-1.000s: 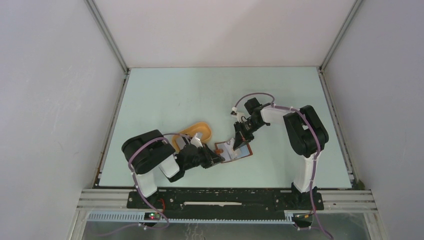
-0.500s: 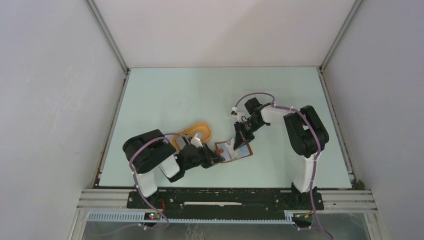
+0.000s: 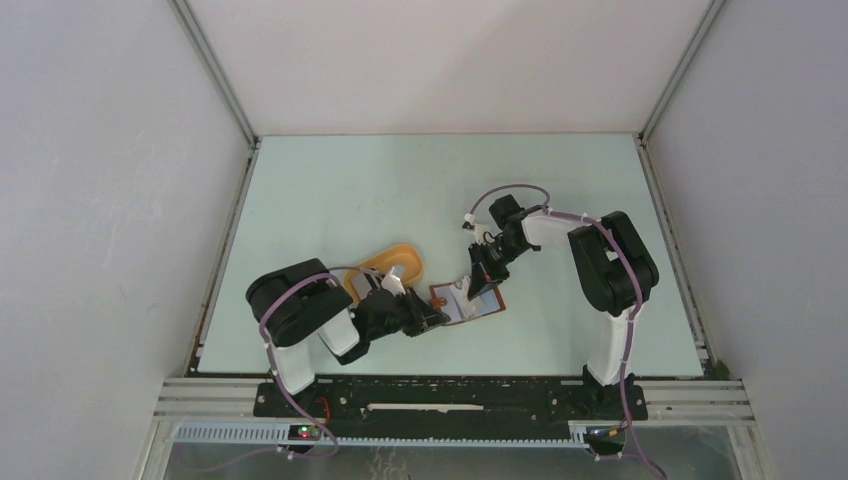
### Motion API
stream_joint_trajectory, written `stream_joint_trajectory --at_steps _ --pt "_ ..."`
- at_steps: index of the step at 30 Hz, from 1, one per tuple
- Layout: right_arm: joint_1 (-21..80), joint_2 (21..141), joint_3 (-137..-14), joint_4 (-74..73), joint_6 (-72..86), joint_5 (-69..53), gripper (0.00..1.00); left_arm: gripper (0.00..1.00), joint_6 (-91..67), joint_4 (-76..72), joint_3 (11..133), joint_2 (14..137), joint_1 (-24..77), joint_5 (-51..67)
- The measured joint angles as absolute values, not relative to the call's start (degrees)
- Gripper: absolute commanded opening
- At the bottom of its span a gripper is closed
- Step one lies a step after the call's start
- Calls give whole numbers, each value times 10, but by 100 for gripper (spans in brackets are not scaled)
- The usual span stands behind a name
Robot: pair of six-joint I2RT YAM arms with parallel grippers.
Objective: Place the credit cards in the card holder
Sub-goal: Insert the credit card into the card holder.
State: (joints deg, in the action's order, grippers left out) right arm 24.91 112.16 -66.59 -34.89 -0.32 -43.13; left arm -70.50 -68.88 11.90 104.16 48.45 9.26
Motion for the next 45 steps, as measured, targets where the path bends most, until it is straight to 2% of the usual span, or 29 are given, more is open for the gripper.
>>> stream_joint_trajectory --at_steps 23,34,45 --pt "263 1123 -671 -350 2 -433 0 10 -706 -703 119 1052 483 98" --pt "234 1166 -672 -345 19 -514 1 10 -707 -706 119 1054 482 99" --pt "234 1168 -672 -342 19 -529 5 10 -711 -711 119 1058 481 102"
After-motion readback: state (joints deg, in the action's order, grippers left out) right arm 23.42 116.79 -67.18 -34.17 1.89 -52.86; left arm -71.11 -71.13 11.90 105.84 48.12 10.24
